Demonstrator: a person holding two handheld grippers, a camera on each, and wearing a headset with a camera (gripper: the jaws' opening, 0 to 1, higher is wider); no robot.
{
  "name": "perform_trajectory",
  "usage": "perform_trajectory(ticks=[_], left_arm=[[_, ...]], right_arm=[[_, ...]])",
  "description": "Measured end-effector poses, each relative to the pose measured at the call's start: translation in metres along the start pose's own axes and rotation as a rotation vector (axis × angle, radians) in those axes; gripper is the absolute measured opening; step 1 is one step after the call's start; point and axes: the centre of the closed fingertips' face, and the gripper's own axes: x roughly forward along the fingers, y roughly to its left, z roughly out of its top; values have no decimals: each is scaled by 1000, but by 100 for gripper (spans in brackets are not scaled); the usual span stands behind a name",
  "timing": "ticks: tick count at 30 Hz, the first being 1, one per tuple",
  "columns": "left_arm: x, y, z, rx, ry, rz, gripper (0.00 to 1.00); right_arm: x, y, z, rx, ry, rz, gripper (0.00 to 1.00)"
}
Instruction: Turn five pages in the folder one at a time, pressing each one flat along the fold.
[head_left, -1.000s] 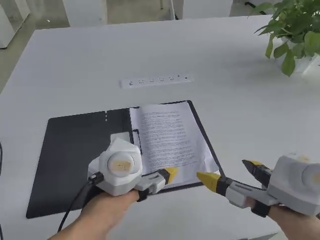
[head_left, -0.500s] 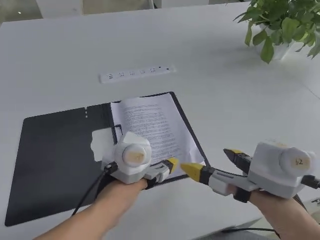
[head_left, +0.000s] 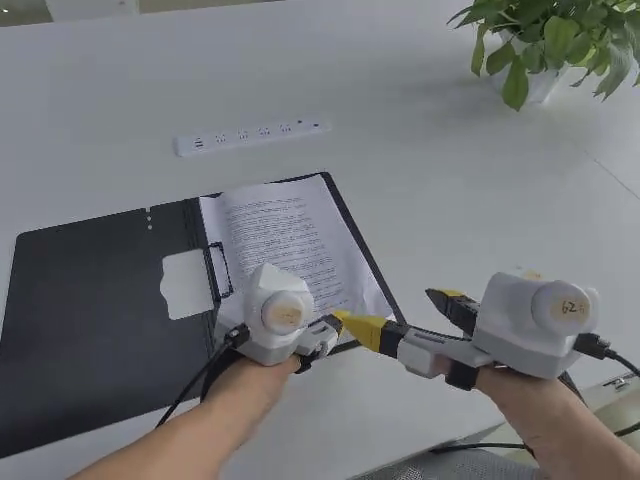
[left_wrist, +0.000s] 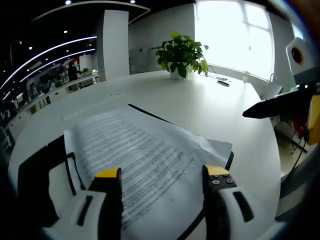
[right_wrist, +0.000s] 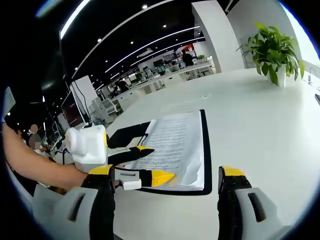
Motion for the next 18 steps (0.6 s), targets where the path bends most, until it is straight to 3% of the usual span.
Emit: perform_trajectory(ticks=[6,13,18], left_arm=[[2,-2,-3,26,-2,16,56],[3,-10,-5,41,-34,-17,45],[5,-8,-5,44,-38,-22,41]], right_arm=[[4,-1,-1,10,1,1,84],[9,-2,-6,12,18,6,83],[11,-1,-4,18,11,8,81]])
